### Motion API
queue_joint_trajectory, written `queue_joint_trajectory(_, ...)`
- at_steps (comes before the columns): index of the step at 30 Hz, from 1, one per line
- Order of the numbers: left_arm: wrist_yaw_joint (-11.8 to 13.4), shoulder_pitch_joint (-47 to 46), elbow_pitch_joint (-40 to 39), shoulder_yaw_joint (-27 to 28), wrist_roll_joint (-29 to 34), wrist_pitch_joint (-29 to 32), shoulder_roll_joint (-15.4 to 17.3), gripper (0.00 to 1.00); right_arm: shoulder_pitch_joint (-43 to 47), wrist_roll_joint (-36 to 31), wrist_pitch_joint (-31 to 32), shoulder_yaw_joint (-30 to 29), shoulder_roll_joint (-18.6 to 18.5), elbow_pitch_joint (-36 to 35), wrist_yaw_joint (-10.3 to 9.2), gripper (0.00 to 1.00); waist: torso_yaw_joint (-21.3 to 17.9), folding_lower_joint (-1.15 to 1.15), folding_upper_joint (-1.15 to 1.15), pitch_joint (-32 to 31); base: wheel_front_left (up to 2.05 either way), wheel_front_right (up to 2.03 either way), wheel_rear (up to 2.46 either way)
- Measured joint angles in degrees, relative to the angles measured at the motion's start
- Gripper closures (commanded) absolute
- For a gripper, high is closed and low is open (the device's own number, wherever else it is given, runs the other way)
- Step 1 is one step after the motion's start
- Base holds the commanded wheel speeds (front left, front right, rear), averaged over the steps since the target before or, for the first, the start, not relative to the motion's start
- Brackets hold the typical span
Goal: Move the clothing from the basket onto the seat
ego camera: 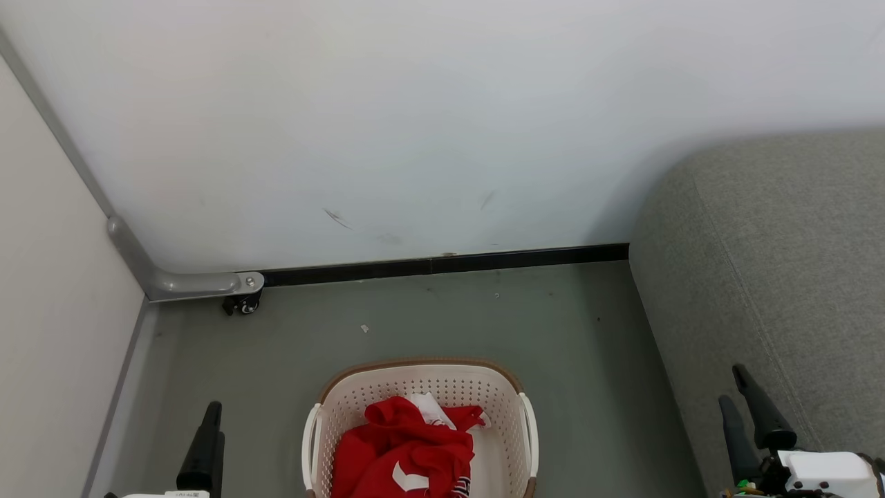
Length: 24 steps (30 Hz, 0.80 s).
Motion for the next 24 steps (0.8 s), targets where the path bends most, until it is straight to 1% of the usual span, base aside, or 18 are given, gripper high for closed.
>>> queue_joint_trajectory(4,0.00,-0.02,-0.19,-0.53,0.70,-0.54,0.05,0.00,0.02,-1.38,-0.62,-0.08,-0.01,-0.03,0.00,0.00,-0.03,0.03,0.00,-0.08,0.00,0.00,0.00)
queue_joint_trajectory(8,0.00,-0.04,-0.53,-1.01,0.99,-1.54,0.09,0.00,0.03,-3.55,-1.41,-0.44,-0.01,-0.47,0.00,0.00,-0.08,0.16,0.00,-0.31,0.00,0.00,0.00)
queue_joint_trajectory(16,0.00,-0.08,-1.53,-1.16,2.61,-3.08,0.21,0.00,0.04,-7.86,-3.11,-1.49,-0.15,-1.85,0.00,0.00,-0.19,0.56,0.00,-1.24,0.00,0.00,0.00)
queue_joint_trajectory(20,-0.01,-0.08,-2.23,-0.85,3.52,-4.02,0.27,0.00,0.03,-11.07,-3.87,-2.36,-0.18,-3.19,0.00,0.00,-0.25,0.77,0.00,-1.85,0.00,0.00,0.00)
queue_joint_trajectory(21,-0.01,-0.08,-2.58,-0.62,4.33,-4.35,0.29,0.00,0.02,-12.38,-4.25,-2.70,-0.20,-3.72,0.00,0.00,-0.27,0.85,0.00,-2.16,0.00,0.00,0.00)
queue_joint_trajectory(24,-0.01,-0.08,-3.23,-0.47,5.56,-5.05,0.31,0.00,0.03,-14.81,-4.86,-2.92,-0.22,-4.22,0.00,0.00,-0.30,0.93,0.00,-2.62,0.00,0.00,0.00)
